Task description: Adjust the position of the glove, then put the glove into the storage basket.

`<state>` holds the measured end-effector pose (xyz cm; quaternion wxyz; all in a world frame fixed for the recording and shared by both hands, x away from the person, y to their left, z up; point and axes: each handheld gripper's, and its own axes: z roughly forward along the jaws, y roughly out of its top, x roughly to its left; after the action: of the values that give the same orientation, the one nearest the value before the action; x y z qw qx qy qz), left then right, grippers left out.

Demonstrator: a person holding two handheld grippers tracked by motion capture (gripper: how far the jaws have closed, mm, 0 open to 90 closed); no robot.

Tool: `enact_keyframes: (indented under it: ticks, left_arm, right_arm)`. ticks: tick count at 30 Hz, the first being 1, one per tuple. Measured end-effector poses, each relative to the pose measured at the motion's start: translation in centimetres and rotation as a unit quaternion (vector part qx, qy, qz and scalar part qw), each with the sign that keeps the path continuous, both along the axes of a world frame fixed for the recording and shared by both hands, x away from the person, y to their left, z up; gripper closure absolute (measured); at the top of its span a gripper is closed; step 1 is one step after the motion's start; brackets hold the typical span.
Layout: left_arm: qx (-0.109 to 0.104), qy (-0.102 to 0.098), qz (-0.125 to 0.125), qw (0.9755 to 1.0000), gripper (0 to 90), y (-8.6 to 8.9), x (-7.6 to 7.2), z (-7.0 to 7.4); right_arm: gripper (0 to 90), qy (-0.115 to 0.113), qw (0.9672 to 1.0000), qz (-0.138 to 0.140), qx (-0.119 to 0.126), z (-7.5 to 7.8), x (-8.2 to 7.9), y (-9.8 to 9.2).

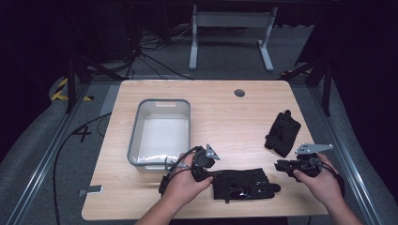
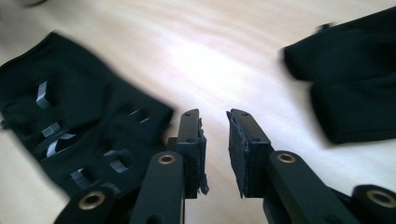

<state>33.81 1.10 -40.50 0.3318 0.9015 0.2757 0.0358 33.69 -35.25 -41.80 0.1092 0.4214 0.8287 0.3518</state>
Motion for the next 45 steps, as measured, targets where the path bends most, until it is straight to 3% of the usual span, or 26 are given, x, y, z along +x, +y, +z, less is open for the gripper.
enact_keyframes:
  ticks: [6,10,16,25,27,29,31,32,33,34,37,43,45]
  left_arm:
    - [-0.01,-0.001,0.001,1.0,55.8,0.7,0.1,0.6]
    - [-0.018,0.003,0.001,0.9998,55.0,1.0,0.1,0.8]
    - [-0.016,0.012,-0.005,0.9998,54.4,1.2,0.2,0.6]
    - [-0.019,0.016,-0.008,0.9996,54.5,1.2,0.3,0.3]
    - [-0.019,0.018,-0.009,0.9996,54.4,1.2,0.3,0.2]
    - [-0.019,0.02,-0.011,0.9996,54.3,1.1,0.2,0.2]
    - [-0.022,0.021,-0.012,0.9995,54.3,1.0,0.2,0.2]
    - [-0.031,0.014,-0.014,0.9993,55.2,1.0,0.1,0.2]
    - [-0.031,0.014,-0.014,0.9993,56.1,1.0,0.1,0.2]
    - [-0.039,0.015,-0.018,0.999,56.2,1.0,0.0,0.3]
    - [-0.039,0.015,-0.02,0.9989,56.1,0.9,0.0,0.4]
    - [-0.037,0.016,-0.019,0.999,56.1,1.0,0.0,0.2]
    - [-0.037,0.018,-0.02,0.9989,55.9,0.9,0.1,0.2]
  right_arm:
    - [68.5,-0.014,0.9998,-0.012,-0.002,0.0,2.3,-1.1]
    - [65.6,-0.002,0.9998,-0.001,0.021,-0.1,3.5,-1.6]
    - [58.9,-0.011,0.9999,0.005,-0.006,-0.5,5.6,-2.0]
    - [55.5,-0.012,0.9989,0.015,-0.043,-2.0,7.0,-2.0]
    - [58.9,-0.011,0.9985,0.016,-0.051,-2.3,7.3,-1.8]
    - [68.7,-0.02,0.9967,0.019,-0.077,-2.4,7.4,-1.6]
    - [72.2,-0.018,0.9964,0.021,-0.08,-2.4,7.4,-1.6]
    - [83.2,-0.011,0.9965,0.022,-0.08,-2.5,7.4,-1.5]
    - [83.2,-0.011,0.9965,0.022,-0.08,-2.5,7.4,-1.5]
    - [89.2,-0.006,0.9966,0.02,-0.079,-2.4,7.3,-1.5]
    - [89.8,-0.009,0.9963,0.018,-0.084,-2.2,7.2,-1.2]
    - [90.0,-0.011,0.9976,0.02,-0.066,-1.5,6.9,-1.1]
    - [90.0,-0.017,0.998,0.022,-0.057,-0.6,6.6,-1.0]
